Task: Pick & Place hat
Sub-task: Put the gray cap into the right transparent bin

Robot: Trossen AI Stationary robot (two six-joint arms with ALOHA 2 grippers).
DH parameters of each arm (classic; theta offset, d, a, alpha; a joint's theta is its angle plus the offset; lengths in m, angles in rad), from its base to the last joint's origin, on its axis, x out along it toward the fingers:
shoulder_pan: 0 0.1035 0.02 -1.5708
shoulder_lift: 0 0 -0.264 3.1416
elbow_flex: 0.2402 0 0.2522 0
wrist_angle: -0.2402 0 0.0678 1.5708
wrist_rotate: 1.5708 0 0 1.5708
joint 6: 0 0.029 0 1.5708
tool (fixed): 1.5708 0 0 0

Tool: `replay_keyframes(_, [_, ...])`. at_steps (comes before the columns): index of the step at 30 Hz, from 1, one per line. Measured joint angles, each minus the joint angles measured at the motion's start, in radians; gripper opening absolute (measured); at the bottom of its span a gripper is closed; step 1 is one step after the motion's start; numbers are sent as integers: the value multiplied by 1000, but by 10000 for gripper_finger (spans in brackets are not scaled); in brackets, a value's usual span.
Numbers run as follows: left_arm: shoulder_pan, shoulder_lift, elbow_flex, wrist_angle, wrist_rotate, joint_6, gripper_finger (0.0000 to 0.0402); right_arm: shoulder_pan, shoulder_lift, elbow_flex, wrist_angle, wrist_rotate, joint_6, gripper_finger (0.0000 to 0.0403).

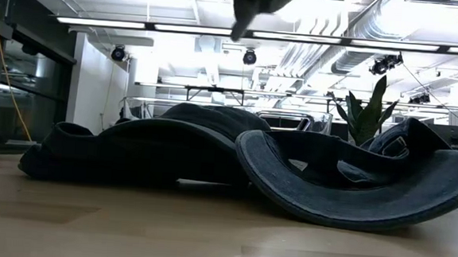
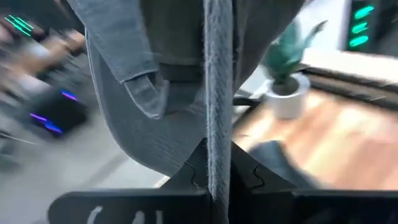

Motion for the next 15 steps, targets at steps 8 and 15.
replay_keyframes(8, [-10,63,-6,13,-287,322,4,0,87,0,190,-24,56,181])
replay_keyframes(15, [-2,144,2,49,-423,532,4,0,158,0,340,-86,119,181])
